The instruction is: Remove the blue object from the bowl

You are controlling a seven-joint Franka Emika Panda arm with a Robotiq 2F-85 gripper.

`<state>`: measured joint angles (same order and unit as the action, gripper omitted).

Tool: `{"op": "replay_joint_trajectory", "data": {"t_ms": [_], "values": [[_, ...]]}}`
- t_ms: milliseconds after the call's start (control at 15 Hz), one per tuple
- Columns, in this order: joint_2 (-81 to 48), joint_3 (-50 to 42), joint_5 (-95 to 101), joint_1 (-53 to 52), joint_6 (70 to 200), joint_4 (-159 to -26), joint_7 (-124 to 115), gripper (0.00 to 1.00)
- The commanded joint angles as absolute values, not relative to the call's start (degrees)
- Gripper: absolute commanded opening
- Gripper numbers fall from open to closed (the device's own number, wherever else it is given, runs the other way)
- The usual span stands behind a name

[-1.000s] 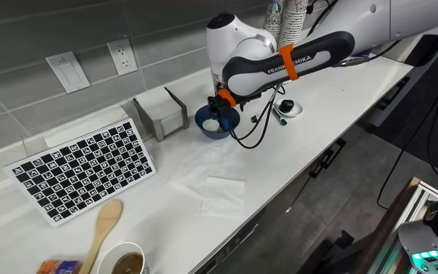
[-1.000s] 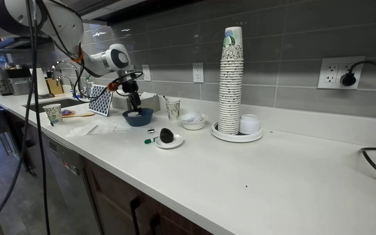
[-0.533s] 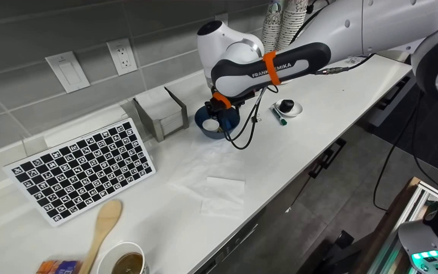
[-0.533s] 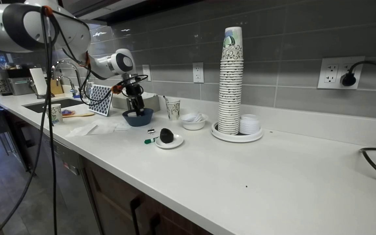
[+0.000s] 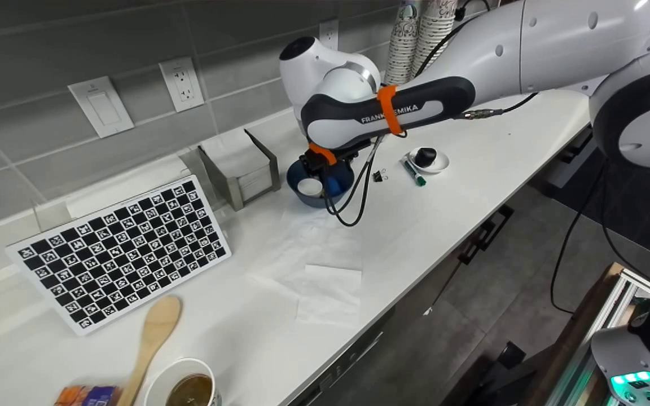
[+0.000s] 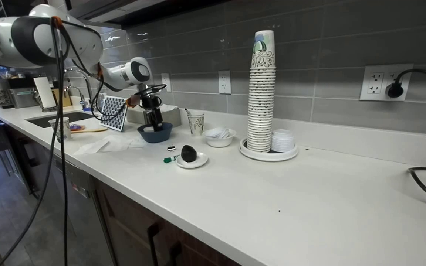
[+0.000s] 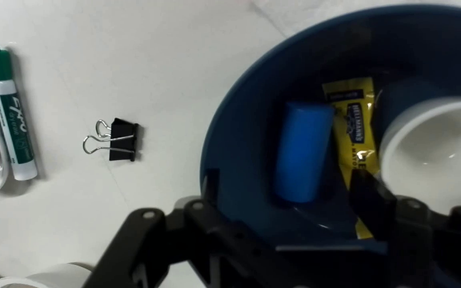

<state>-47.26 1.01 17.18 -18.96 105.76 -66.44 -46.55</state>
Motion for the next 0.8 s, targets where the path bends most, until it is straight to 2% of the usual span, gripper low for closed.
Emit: {"op": "replay_joint_trajectory", "data": {"t_ms": [0, 333, 467, 533, 600, 733], "values": [[-49.8, 0.2, 14.9, -19.4, 102.6, -61.8, -44.8, 0.63], [-51.6, 0.3, 13.9, -19.7, 102.9, -61.6, -44.1, 0.7], [-52.0, 0.2, 13.8, -19.6, 102.7, -61.4, -44.1, 0.68], [-52.1, 0.3, 13.3, -19.3, 103.0, -61.4, -44.2, 0.61], [-52.3, 0.4, 12.8, -19.2, 102.9, -61.5, -44.2, 0.43], [-52.6, 0.5, 11.8, -19.0, 102.9, -61.4, -44.3, 0.3]]}}
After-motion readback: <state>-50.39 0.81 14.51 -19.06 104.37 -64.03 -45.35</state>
